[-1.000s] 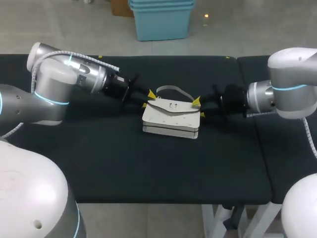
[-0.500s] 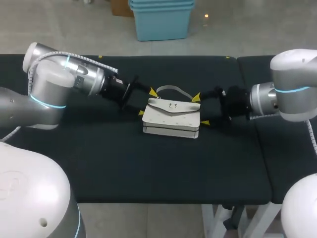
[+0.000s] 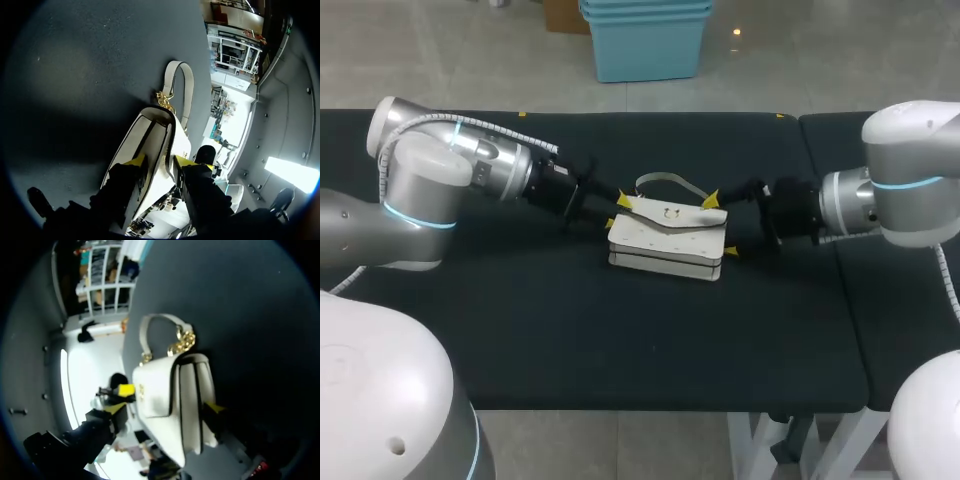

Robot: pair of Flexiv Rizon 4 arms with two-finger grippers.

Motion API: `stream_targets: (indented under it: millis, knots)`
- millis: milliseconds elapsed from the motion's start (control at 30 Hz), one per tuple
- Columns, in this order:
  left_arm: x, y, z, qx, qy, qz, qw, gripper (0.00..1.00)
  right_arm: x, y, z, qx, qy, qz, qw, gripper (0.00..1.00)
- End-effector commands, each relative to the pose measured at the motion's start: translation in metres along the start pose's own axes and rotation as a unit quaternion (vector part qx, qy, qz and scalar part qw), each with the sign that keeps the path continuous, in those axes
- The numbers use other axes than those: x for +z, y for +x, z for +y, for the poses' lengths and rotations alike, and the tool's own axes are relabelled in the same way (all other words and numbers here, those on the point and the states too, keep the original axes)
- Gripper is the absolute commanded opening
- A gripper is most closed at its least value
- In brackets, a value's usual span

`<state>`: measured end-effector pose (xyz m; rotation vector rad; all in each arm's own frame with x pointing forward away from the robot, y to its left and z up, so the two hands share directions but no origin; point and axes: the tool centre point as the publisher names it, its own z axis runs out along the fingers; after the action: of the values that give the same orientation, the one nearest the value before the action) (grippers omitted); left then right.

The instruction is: Pick up the bag, open it, inspect its contents, close it, and place it on the opposite side

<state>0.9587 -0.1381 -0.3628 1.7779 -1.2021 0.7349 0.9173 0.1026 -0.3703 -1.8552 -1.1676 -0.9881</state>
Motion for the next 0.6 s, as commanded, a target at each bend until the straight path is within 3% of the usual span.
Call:
stream_targets:
  millis: [33,100,167,267,333,367,400,433,467,600]
  knots:
    - [0.009,-0.008,-0.011,-0.006,-0.007,0.007,1.000,0.44,0.010,-0.004,0.007,0.004,0.005,-0.003,1.000,0.99]
    - [0.008,-0.009,-0.012,-0.007,-0.007,0.008,1.000,0.36,0.011,-0.002,0.008,0.005,0.005,-0.003,1.000,0.86]
    - [0.008,-0.008,-0.013,-0.008,-0.006,0.009,1.000,0.36,0.011,0.001,0.009,0.002,0.005,-0.003,1.000,0.76]
    - [0.008,-0.008,-0.013,-0.009,-0.005,0.010,1.000,0.34,0.012,0.004,0.010,0.000,0.005,-0.003,1.000,0.73]
    - [0.008,-0.007,-0.014,-0.011,-0.004,0.011,1.000,0.15,0.013,0.005,0.009,-0.002,0.005,-0.003,1.000,0.66]
    - [0.008,-0.006,-0.014,-0.011,-0.003,0.012,1.000,0.02,0.013,0.006,0.009,-0.003,0.006,-0.002,1.000,0.49]
    - [0.008,-0.005,-0.014,-0.010,-0.003,0.013,1.000,0.00,0.013,0.007,0.009,-0.004,0.006,-0.002,1.000,0.41]
    - [0.008,-0.004,-0.013,-0.007,-0.002,0.013,1.000,0.00,0.013,0.007,0.009,-0.005,0.006,-0.002,1.000,0.17]
    - [0.008,-0.002,-0.012,-0.005,0.000,0.012,1.000,0.00,0.013,0.007,0.009,-0.008,0.006,-0.003,1.000,0.00]
    - [0.006,0.004,-0.008,0.012,0.009,0.010,1.000,0.00,0.012,0.004,0.010,-0.009,0.004,-0.007,1.000,0.00]
